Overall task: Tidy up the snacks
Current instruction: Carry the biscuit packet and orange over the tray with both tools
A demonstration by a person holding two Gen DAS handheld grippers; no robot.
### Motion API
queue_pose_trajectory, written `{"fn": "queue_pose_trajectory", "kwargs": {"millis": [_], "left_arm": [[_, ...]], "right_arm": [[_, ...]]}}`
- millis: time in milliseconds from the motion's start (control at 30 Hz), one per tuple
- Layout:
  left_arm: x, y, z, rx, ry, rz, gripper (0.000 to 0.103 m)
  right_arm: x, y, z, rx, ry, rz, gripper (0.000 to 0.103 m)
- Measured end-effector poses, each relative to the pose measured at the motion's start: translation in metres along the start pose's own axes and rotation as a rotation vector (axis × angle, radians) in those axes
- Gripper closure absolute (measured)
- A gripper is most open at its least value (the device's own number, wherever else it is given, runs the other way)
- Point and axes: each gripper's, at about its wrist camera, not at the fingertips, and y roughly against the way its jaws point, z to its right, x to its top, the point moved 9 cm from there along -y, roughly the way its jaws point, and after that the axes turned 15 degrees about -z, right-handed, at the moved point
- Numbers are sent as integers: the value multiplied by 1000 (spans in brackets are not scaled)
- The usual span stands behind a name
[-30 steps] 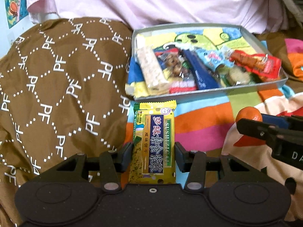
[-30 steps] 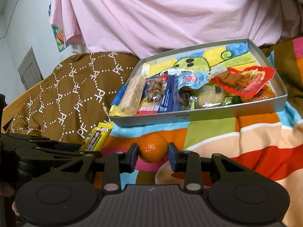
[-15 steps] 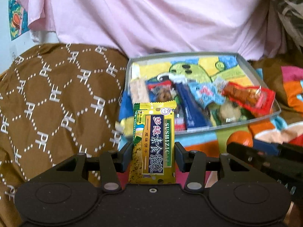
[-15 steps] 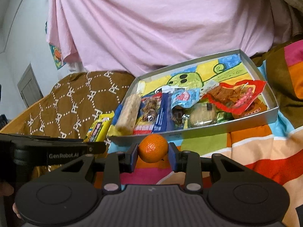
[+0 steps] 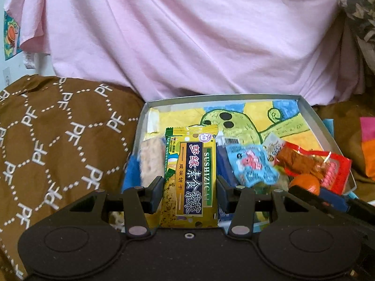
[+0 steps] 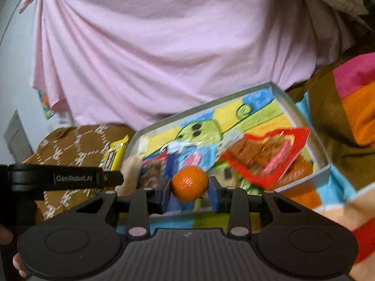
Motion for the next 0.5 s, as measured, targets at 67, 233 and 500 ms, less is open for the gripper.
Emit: {"fn": "queue_pose_trajectory", "kwargs": {"millis": [67,233,500], "left_arm": [[5,-7,5,-8,2,2,54],[15,-25,25,-33,-17,9,54],[24,-43,31,-27,-7,13,54]], "right_arm": [[7,-3,3,-20,20,22,65],[23,-13,10,-80,77,71,65],[41,-26,18,-84,104,111,65]]}}
